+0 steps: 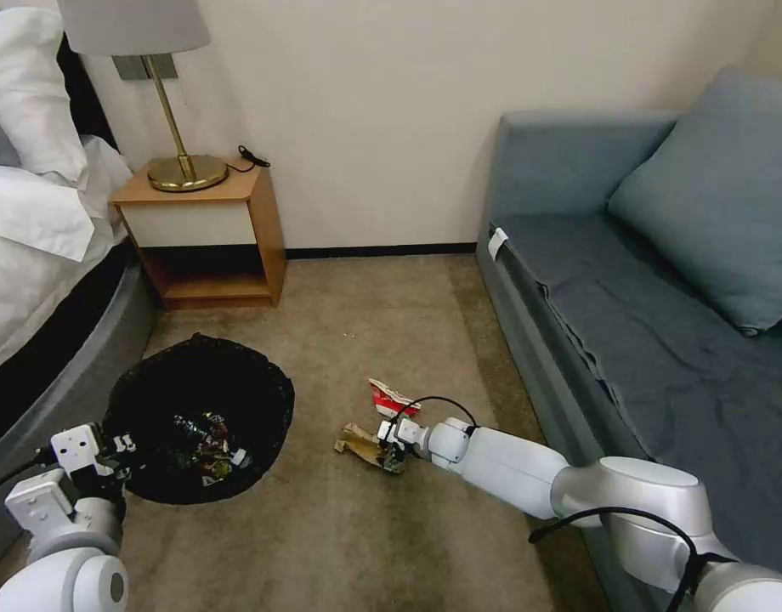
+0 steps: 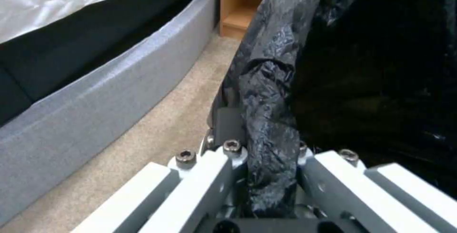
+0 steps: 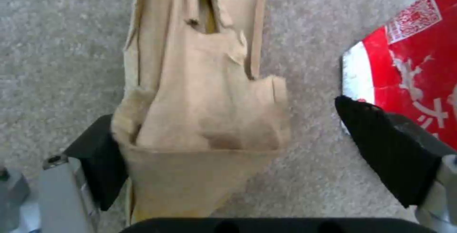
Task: Pick up the trash bin, then pick up the garbage on the floor and place it into the trash bin.
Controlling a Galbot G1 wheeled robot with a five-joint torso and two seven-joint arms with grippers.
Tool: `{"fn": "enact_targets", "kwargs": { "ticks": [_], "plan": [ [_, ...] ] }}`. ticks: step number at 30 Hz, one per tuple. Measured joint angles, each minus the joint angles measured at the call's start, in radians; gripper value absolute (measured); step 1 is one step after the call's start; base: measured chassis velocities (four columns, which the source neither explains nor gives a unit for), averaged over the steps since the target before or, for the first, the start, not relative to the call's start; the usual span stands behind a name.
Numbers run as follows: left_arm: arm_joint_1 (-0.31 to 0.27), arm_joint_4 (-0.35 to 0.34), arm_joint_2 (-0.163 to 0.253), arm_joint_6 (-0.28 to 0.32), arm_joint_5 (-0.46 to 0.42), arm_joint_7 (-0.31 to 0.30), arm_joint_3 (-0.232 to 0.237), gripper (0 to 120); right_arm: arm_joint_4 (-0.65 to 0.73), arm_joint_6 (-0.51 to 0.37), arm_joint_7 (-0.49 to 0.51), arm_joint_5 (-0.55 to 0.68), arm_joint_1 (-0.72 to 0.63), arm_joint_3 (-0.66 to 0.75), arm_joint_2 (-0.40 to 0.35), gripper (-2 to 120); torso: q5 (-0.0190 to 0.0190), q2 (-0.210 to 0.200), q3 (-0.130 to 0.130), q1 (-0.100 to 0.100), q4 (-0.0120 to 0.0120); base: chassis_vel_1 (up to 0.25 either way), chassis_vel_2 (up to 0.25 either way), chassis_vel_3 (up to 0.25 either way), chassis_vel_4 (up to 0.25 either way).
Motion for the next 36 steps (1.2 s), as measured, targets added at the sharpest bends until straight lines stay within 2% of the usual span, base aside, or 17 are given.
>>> {"fn": "enact_targets", "kwargs": {
  "ticks": [4, 8, 10, 13, 14, 18, 20, 28, 36],
  "plan": [
    [-0.002, 0.0, 0.0, 0.0, 0.001, 0.0, 0.0, 1, 0.0, 0.01, 0.0, -0.001, -0.001, 0.001, 0.0, 90, 0.0, 0.0, 0.0, 0.0, 0.0, 0.0, 0.0, 0.0, 0.0],
    [-0.005, 0.002, 0.0, 0.0, 0.003, 0.0, 0.002, 1, 0.005, 0.023, -0.005, -0.001, -0.002, 0.001, -0.003, 71, 0.0, 0.0, 0.0, 0.0, 0.0, 0.0, 0.0, 0.0, 0.0],
    [-0.005, 0.003, 0.0, 0.0, 0.003, 0.0, 0.002, 1, 0.005, 0.024, -0.006, 0.0, -0.003, 0.001, -0.004, 69, 0.0, 0.0, 0.0, 0.0, 0.0, 0.0, 0.0, 0.0, 0.0],
    [-0.005, 0.006, 0.0, -0.001, 0.003, 0.0, 0.002, 1, 0.006, 0.031, -0.011, 0.001, -0.004, 0.001, -0.004, 54, 0.0, 0.0, 0.0, 0.0, 0.0, 0.0, 0.0, 0.0, 0.0],
    [-0.005, 0.006, 0.0, -0.001, 0.003, 0.0, 0.002, 1, 0.006, 0.031, -0.011, 0.001, -0.004, 0.001, -0.004, 54, 0.0, 0.0, 0.0, 0.0, 0.0, 0.0, 0.0, 0.0, 0.0],
    [-0.006, 0.007, 0.0, -0.001, 0.004, 0.0, 0.002, 1, 0.008, 0.043, -0.024, 0.002, -0.008, 0.0, -0.006, 36, 0.0, 0.0, 0.0, 0.0, 0.0, 0.0, 0.0, 0.0, 0.0],
    [-0.007, 0.007, 0.0, -0.001, 0.004, 0.0, 0.001, 1, 0.009, 0.046, -0.028, 0.003, -0.009, 0.0, -0.006, 33, 0.0, 0.0, 0.0, 0.0, 0.0, 0.0, 0.0, 0.0, 0.0],
    [-0.008, 0.013, 0.0, -0.005, 0.005, 0.0, 0.002, 1, 0.005, 0.093, -0.04, 0.007, -0.015, -0.001, -0.011, 0, 0.0, 0.0, 0.0, 0.0, 0.0, 0.0, 0.0, 0.0, 0.0],
    [-0.01, 0.013, 0.0, -0.005, 0.007, 0.0, 0.004, 1, 0.044, 0.099, -0.041, 0.019, -0.018, -0.006, -0.028, 0, 0.0001, 0.0, 0.0, 0.0, 0.0, 0.0, 0.0, 0.0, 0.0]
  ]
}}
